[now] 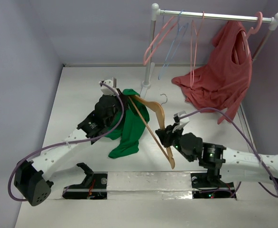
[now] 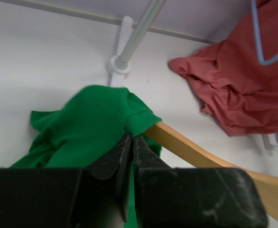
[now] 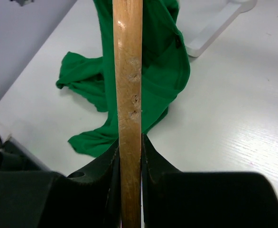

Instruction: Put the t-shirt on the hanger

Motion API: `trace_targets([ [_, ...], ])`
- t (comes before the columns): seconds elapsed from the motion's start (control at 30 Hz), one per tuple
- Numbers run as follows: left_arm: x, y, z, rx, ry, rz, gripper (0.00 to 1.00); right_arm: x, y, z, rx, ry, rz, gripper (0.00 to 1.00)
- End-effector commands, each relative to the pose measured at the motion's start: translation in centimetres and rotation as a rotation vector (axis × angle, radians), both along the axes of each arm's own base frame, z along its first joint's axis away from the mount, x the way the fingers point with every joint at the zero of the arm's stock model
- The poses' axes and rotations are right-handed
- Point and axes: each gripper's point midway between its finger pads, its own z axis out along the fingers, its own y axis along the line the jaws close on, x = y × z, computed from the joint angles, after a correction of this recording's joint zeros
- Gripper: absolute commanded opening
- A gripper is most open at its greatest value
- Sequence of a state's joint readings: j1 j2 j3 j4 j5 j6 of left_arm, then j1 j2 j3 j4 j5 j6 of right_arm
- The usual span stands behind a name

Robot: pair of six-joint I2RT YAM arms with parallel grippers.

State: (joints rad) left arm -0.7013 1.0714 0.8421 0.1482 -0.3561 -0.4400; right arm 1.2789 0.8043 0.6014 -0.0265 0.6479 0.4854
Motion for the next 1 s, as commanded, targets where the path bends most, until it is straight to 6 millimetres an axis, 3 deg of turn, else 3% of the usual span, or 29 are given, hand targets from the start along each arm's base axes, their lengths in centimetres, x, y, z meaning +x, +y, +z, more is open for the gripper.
trace_targets([
  [0.0, -1.9, -1.0, 2.9, -0.086, -0.058, -0.068, 0.00, 2.2, 1.3, 5.0, 0.137, -0.125, -0.111, 0.00],
  [0.03, -2.2, -1.2, 3.0, -0.094, -0.059, -0.083, 0.00, 2.6, 2.1, 4.3, 0.108, -0.135, -0.112, 0.00],
  [0.13, -3.9, -2.6, 3.9, -0.116, -0.075, -0.186, 0.00, 2.9, 4.7, 6.3, 0.138, -0.177, -0.073, 0.00],
  [0.17, -4.7, -3.3, 4.3, -0.124, -0.081, -0.241, 0.00, 3.2, 6.1, 5.3, 0.100, -0.171, -0.062, 0.00],
  [0.27, -5.9, -4.0, 5.4, -0.127, -0.081, -0.303, 0.00, 3.7, 8.1, 5.8, 0.117, -0.203, -0.050, 0.00],
  [0.33, -6.6, -4.0, 5.9, -0.137, -0.078, -0.313, 0.00, 4.5, 7.7, 6.4, 0.123, -0.246, -0.101, 0.00],
  [0.5, -8.5, -3.7, 6.3, -0.153, -0.054, -0.354, 0.00, 5.1, 8.2, 10.6, 0.274, -0.418, -0.120, 0.00],
  [0.57, -9.2, -3.7, 6.8, -0.158, -0.054, -0.381, 0.00, 5.9, 9.2, 10.5, 0.268, -0.477, -0.084, 0.00],
  [0.6, -10.0, -3.9, 8.0, -0.178, -0.074, -0.417, 0.00, 6.0, 9.7, 11.1, 0.313, -0.489, -0.062, 0.00],
  [0.63, -10.4, -3.9, 8.0, -0.170, -0.062, -0.432, 0.00, 6.2, 10.9, 10.3, 0.302, -0.498, -0.016, 0.00],
  [0.67, -10.9, -3.8, 8.2, -0.167, -0.057, -0.448, 0.00, 7.1, 10.8, 10.2, 0.303, -0.507, -0.029, 0.00],
  [0.7, -11.5, -3.7, 9.5, -0.183, -0.077, -0.468, 0.00, 7.1, 10.8, 11.0, 0.333, -0.541, -0.032, 0.00],
  [0.8, -11.9, -2.8, 10.1, -0.176, -0.077, -0.454, 0.00, 7.7, 11.1, 11.5, 0.333, -0.605, -0.053, 0.00],
  [0.9, -11.7, -1.4, 10.1, -0.163, -0.075, -0.393, 0.19, 7.2, 10.0, 12.8, 0.408, -0.637, -0.068, 0.00],
  [0.93, -11.7, -0.9, 10.3, -0.167, -0.079, -0.374, 0.34, 7.2, 9.7, 12.8, 0.421, -0.632, -0.073, 0.00],
  [0.97, -11.6, -0.5, 10.5, -0.173, -0.081, -0.352, 0.40, 7.0, 9.5, 12.3, 0.418, -0.628, -0.071, 0.00],
])
